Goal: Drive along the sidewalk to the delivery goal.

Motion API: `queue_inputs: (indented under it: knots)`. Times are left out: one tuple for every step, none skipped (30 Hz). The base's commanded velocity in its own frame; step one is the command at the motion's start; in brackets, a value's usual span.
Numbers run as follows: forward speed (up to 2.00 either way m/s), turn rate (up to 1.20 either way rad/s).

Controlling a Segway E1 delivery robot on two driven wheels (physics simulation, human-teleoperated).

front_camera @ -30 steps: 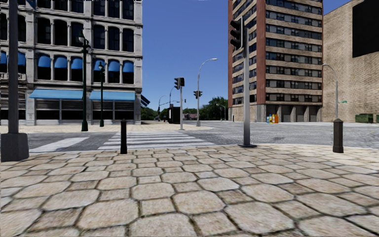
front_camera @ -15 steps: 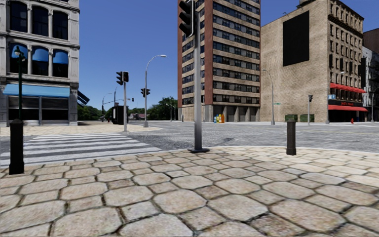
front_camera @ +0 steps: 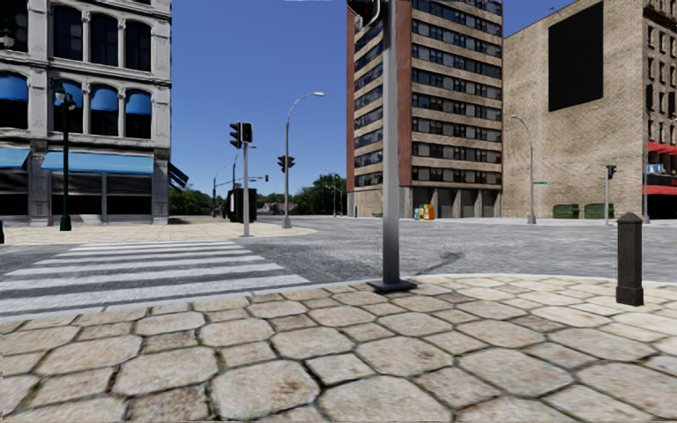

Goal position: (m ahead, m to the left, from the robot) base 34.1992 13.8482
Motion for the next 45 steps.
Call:
queue_inputs:
  knots:
    - [1.83, 0.57]
    - [1.82, 0.59]
    - [1.82, 0.61]
    - [1.82, 0.62]
    - [1.82, 0.62]
    - [1.82, 0.62]
    - [1.82, 0.64]
    - [1.82, 0.7]
    - [1.82, 0.74]
    - [1.82, 0.74]
    - [1.83, 0.75]
    - [1.85, 0.75]
    - [1.86, 0.75]
    - [1.87, 0.75]
    - [1.88, 0.75]
    - [1.9, 0.75]
    - [1.91, 0.75]
    - [1.91, 0.75]
    - [1.92, 0.75]
    - [1.92, 0.75]
    - [1.94, 0.75]
    - [1.94, 0.75]
    - [2.0, 0.75]
    - [2.0, 0.75]
    - [2.0, 0.75]
    - [2.0, 0.75]
    - [2.0, 0.75]
    - [2.0, 0.74]
    - [2.0, 0.58]
    - [2.0, 0.58]
    - [2.0, 0.37]
    - [2.0, 0.0]
    - [2.0, 0.0]
    - [2.0, 0.0]
    - [2.0, 0.0]
    - [2.0, 0.0]
    - [2.0, 0.0]
    - [2.0, 0.0]
    - [2.0, 0.0]
    - [2.0, 0.0]
    - [2.0, -0.08]
    - [2.0, -0.3]
    - [2.0, -0.53]
    - [2.0, -0.59]
    - [2.0, -0.63]
